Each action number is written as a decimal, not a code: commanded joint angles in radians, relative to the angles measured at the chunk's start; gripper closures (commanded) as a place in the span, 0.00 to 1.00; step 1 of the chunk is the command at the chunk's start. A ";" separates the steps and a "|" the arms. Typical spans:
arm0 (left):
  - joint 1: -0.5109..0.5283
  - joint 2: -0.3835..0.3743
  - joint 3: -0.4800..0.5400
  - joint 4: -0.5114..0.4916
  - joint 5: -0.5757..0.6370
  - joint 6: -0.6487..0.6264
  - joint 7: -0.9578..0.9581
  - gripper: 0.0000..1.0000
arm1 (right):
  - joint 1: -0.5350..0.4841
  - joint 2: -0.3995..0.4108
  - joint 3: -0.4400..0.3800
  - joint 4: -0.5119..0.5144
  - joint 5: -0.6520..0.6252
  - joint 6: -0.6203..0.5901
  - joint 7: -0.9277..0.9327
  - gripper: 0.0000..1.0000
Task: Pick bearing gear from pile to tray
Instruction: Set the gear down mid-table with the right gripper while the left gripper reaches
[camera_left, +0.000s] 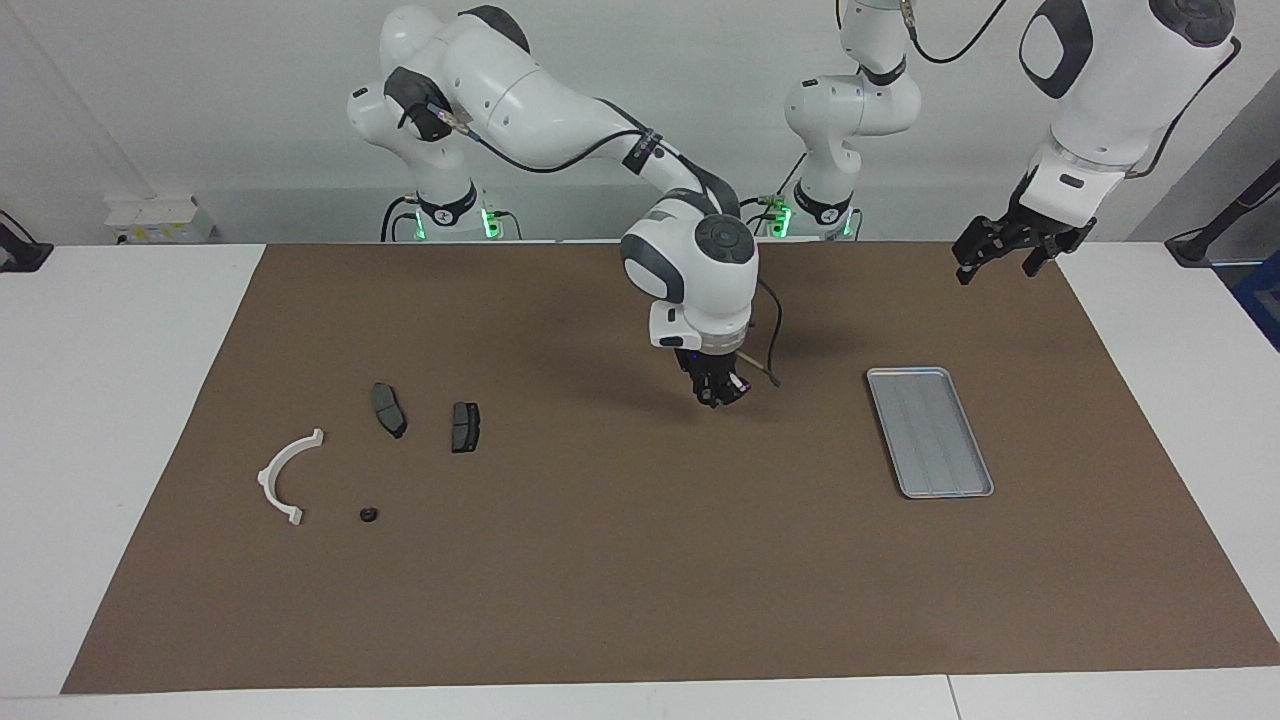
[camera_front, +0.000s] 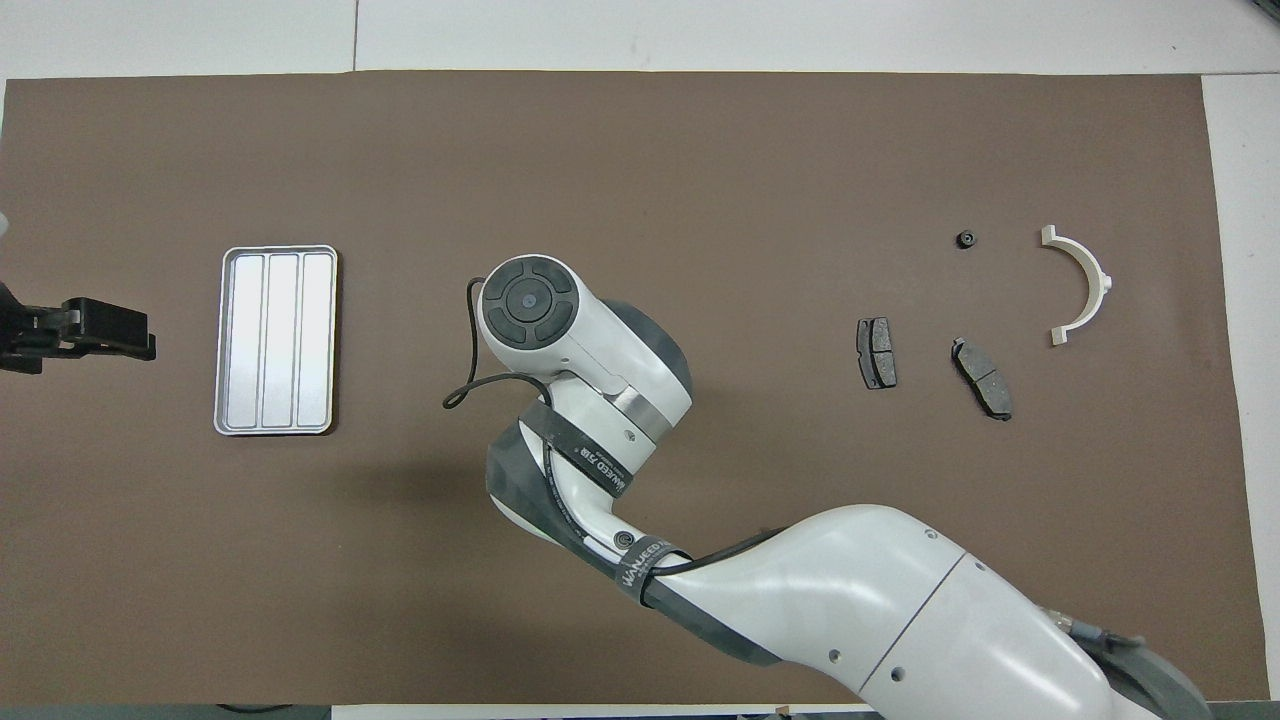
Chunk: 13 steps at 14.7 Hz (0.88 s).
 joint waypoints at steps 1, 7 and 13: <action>0.002 -0.052 0.001 -0.069 -0.001 0.031 -0.013 0.00 | -0.015 0.012 0.002 -0.040 -0.044 0.060 0.017 1.00; 0.007 -0.057 0.003 -0.079 -0.002 0.044 -0.017 0.00 | -0.020 0.012 0.002 -0.051 -0.051 0.066 0.031 0.57; -0.009 -0.055 0.000 -0.088 -0.012 0.073 -0.098 0.00 | -0.053 -0.027 -0.001 -0.011 -0.077 -0.094 -0.010 0.00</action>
